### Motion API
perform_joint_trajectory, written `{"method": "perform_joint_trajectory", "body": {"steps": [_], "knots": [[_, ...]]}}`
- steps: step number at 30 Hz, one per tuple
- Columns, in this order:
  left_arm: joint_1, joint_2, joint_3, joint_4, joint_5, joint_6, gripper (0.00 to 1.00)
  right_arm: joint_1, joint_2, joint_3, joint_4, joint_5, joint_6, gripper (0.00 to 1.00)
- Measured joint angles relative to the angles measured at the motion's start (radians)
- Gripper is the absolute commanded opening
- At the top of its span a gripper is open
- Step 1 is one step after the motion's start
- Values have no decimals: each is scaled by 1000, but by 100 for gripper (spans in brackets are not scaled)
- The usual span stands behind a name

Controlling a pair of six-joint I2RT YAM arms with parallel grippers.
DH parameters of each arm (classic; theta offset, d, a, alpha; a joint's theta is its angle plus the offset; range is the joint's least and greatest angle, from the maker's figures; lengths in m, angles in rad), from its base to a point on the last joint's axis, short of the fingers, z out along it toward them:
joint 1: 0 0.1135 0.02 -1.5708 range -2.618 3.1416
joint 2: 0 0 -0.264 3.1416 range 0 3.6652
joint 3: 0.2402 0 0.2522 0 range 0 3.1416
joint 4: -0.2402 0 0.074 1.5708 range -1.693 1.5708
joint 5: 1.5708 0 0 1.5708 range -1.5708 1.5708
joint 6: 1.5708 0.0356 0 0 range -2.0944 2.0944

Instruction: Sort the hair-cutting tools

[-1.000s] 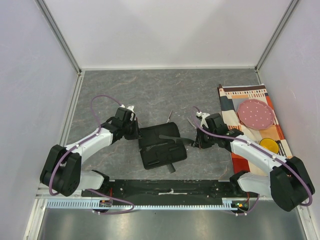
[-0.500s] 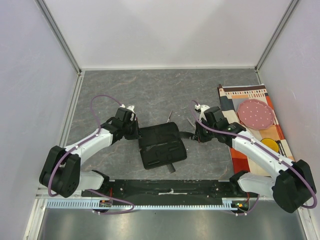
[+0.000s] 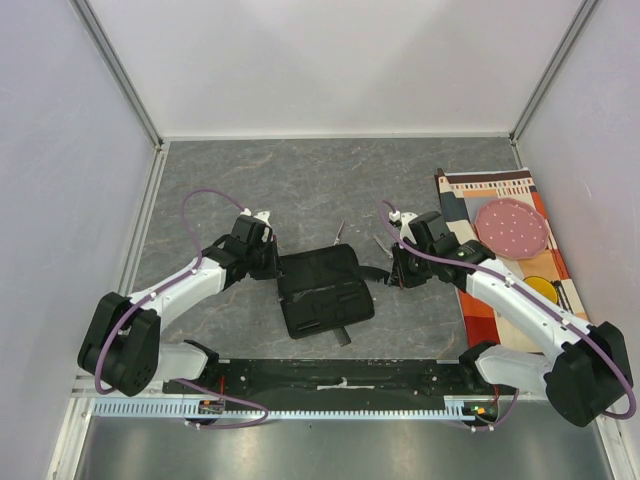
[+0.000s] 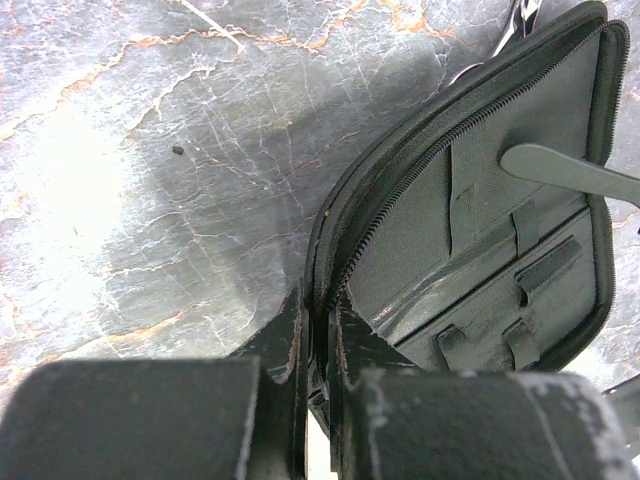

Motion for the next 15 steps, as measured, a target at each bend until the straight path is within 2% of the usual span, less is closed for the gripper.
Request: {"method": "perform_joint_trajectory", "body": {"steps": [15], "knots": [[-5, -9, 0, -1, -6, 0, 2, 0, -18, 74, -143, -144, -32, 0]]}}
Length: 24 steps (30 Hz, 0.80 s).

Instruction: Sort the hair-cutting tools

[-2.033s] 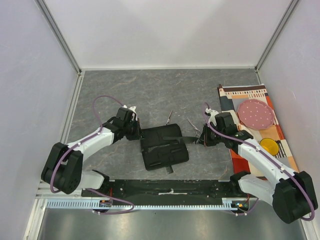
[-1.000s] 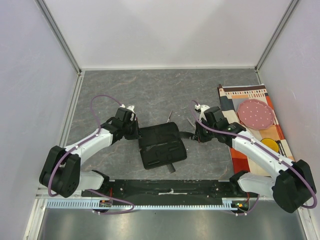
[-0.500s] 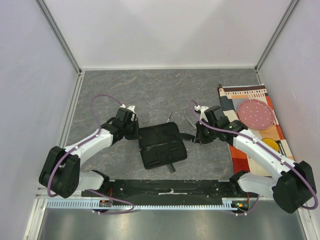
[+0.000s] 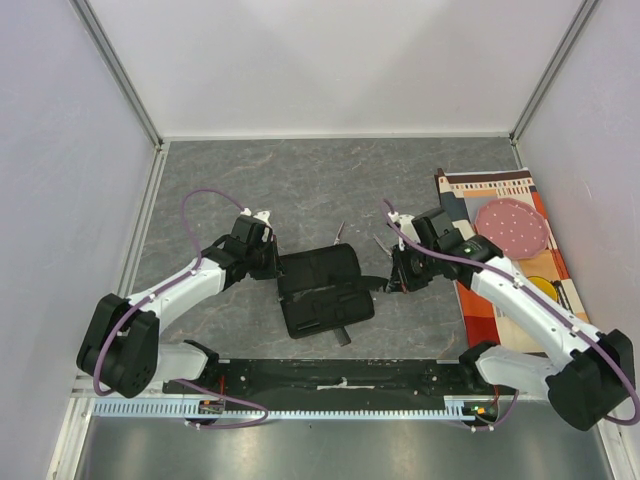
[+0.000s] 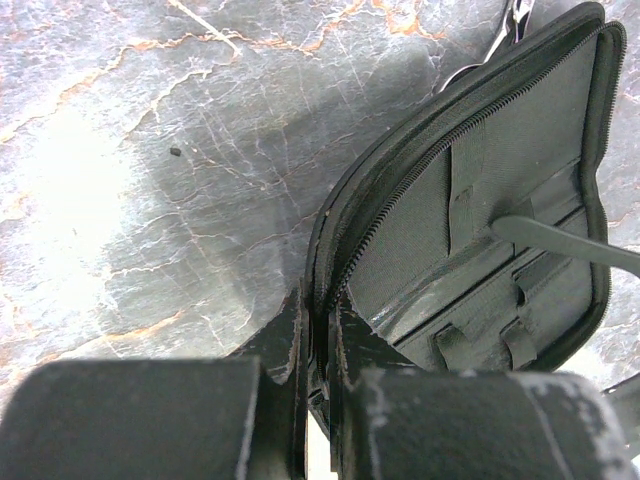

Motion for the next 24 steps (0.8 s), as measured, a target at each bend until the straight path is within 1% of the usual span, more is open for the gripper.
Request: {"method": "perform_joint_trajectory", "body": {"steps": [8, 11, 15, 20, 24], "knots": [[-9, 0, 0, 12, 0, 0, 2, 14, -94, 63, -117, -54, 13, 0], [-10, -4, 0, 12, 0, 0, 2, 60, -123, 85, -126, -82, 42, 0], [-12, -18, 0, 11, 0, 0, 2, 161, -123, 88, -118, -91, 98, 0], [-18, -39, 0, 8, 0, 3, 2, 286, -78, 88, -29, -84, 187, 0], [-18, -43, -4, 8, 0, 4, 2, 349, -3, 88, 71, -54, 236, 0]]}}
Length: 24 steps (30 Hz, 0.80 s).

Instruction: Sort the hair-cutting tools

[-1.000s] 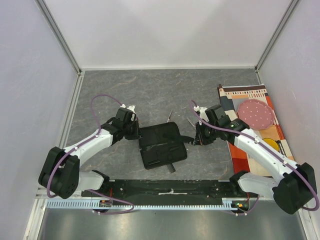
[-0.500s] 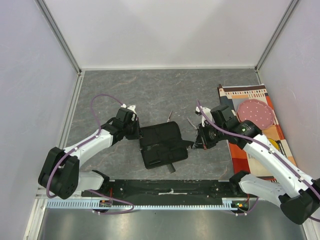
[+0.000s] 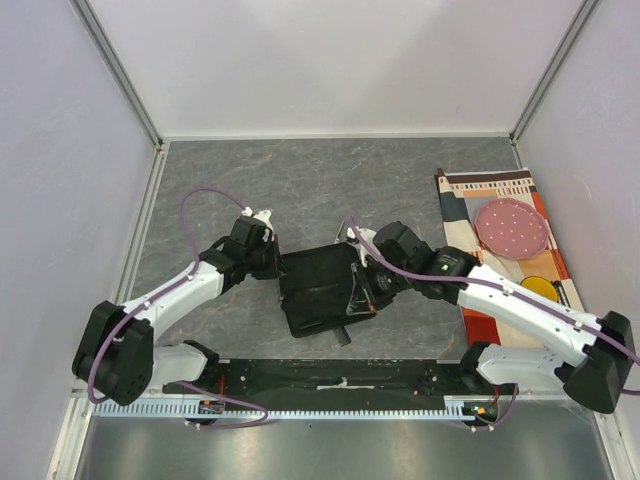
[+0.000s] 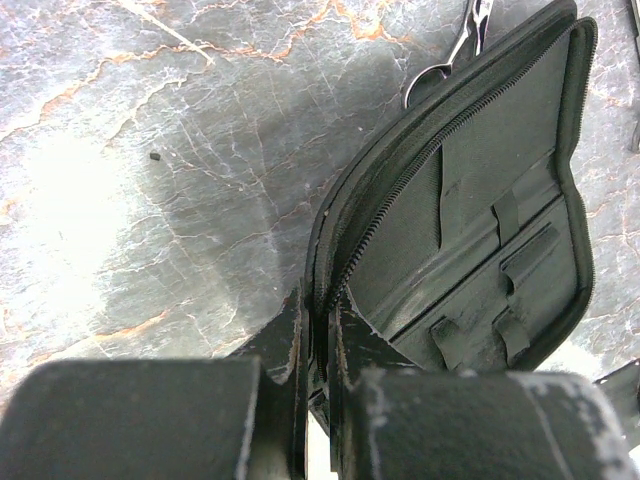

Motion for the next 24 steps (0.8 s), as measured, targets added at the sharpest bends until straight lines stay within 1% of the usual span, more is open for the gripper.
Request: {"method": "perform_joint_trajectory", "body": {"steps": [5, 11, 19, 24], "knots": [[-6, -2, -2, 2, -3, 0, 2, 9, 91, 12, 106, 66, 30, 0], [-13, -2, -3, 3, -15, 0, 2, 9, 194, 90, 185, 177, 30, 0], [-20, -3, -5, 5, -24, 0, 2, -3, 213, 121, 245, 292, 28, 0], [-27, -3, -5, 20, -24, 0, 2, -18, 212, 122, 282, 330, 32, 0]]}}
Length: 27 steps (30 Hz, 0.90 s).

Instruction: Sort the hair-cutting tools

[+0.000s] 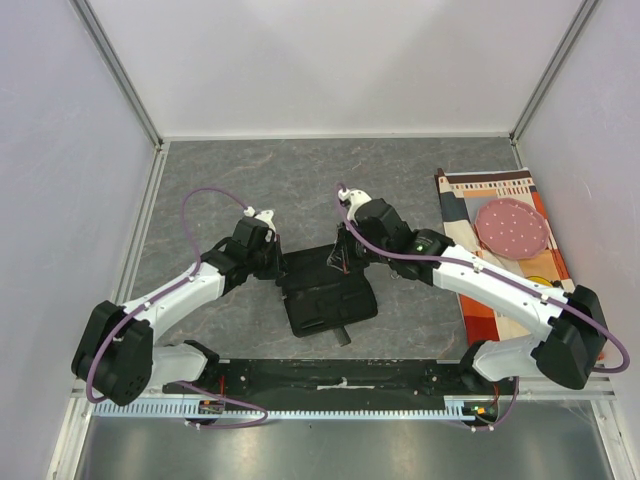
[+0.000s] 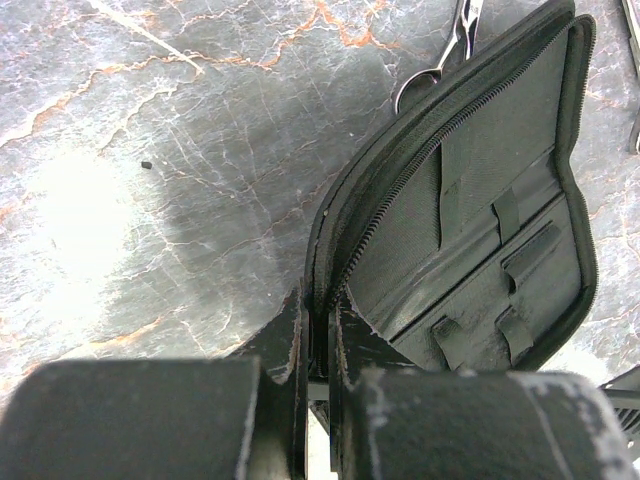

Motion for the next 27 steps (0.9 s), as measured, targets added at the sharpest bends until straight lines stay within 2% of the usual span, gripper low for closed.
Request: {"method": "perform_joint_trajectory", "body": {"steps": [7, 12, 20, 27], "knots": [[0, 0, 0, 1, 0, 0, 2, -2, -23, -15, 46, 31, 15, 0], [-3, 0, 0, 1, -5, 0, 2, -13, -76, -24, 19, 35, 9, 0], [-5, 1, 0, 0, -9, 0, 2, -171, -235, -21, -129, 42, -52, 0], [-9, 18, 0, 1, -23, 0, 2, -246, -253, -32, -214, -21, -99, 0]]}}
